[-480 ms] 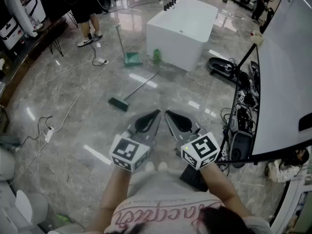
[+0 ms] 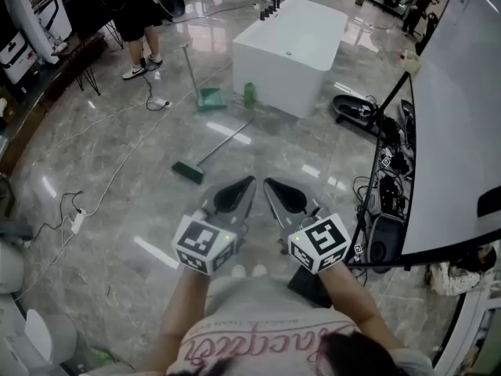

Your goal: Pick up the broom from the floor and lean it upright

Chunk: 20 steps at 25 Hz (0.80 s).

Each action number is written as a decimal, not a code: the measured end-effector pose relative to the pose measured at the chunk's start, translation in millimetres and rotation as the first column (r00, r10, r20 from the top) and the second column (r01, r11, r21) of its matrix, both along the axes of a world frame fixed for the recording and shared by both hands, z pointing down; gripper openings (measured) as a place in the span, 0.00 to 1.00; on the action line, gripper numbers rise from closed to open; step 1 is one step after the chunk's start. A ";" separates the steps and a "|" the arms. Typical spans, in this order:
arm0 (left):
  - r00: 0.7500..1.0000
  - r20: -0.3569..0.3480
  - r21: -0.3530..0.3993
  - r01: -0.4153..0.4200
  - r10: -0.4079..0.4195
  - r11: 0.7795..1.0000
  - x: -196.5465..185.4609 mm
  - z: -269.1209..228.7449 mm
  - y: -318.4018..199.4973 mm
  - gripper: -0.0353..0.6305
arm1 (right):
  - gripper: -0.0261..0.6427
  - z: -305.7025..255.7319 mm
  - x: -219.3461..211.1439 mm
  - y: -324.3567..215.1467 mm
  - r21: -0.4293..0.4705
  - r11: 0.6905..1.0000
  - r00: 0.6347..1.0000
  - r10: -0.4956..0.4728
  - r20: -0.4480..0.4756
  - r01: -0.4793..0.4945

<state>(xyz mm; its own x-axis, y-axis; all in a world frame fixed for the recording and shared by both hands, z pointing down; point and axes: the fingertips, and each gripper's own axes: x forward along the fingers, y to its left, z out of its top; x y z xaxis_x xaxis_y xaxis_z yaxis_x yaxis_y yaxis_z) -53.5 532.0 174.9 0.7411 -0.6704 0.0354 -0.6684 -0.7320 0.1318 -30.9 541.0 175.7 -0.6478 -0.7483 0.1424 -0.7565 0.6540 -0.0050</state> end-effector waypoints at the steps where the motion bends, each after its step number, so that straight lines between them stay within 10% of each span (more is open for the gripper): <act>1: 1.000 0.001 -0.003 0.004 -0.004 1.000 2.0 0.8 -0.9 0.05 | 0.04 0.6 3.1 -1.2 -0.002 1.000 1.000 0.003 0.001 -0.003; 20: 0.997 -0.015 -0.081 0.070 -0.071 0.994 2.7 31.5 -50.9 0.05 | 0.04 32.7 22.5 -55.1 -0.100 0.995 1.000 0.009 0.029 -0.006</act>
<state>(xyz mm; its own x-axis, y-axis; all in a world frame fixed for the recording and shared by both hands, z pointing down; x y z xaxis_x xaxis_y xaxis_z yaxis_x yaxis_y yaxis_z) -50.8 481.0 206.4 0.6932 -0.7164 0.0783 -0.7149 -0.6698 0.2009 -8.4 485.9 208.5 -0.6473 -0.7363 0.1971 -0.7600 0.6434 -0.0923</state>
